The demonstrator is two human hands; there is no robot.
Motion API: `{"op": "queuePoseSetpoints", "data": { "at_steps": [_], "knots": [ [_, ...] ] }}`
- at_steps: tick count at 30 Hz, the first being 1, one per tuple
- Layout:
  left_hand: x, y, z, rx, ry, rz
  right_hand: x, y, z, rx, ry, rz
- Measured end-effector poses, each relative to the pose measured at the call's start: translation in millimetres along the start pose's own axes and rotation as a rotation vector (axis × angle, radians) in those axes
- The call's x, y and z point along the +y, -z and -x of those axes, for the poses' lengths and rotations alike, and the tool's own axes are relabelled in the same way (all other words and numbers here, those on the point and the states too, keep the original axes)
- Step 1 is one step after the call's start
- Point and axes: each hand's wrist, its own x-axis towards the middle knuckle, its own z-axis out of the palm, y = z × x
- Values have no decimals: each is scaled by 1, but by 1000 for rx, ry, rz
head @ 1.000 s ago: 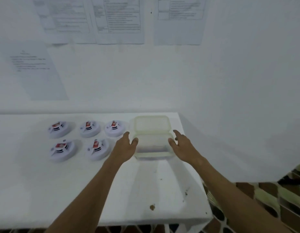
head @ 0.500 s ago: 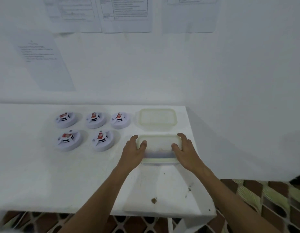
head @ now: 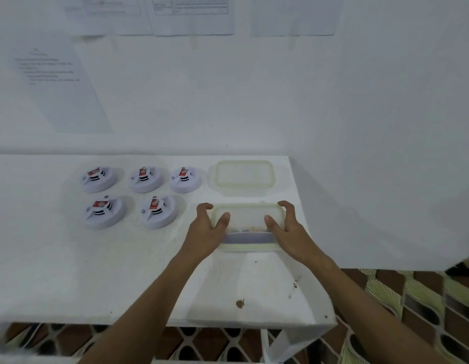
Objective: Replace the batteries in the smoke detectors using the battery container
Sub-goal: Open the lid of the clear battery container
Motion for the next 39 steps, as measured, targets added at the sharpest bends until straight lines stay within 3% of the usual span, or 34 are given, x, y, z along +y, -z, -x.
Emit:
{"op": "queuePoseSetpoints", "data": {
  "at_steps": [6,12,18,24,32,39],
  "knots": [
    [-1,10,3,-78,102,32,-3,11,-10,34,56,156],
    [5,14,29,-234,230,161,-25,21,-22,-120,180,272],
    [-1,11,14,50,182,332,-23,18,-12,-174,33,230],
    [6,-19,37,-47,192,329,-20,-12,-1,-106,-10,-39],
    [3,-28,38,38,172,396,-13,-13,-4,-210,-60,-110],
    [0,-36,33,121,219,493,-14,-11,-3,-185,-60,-108]
  ]
}}
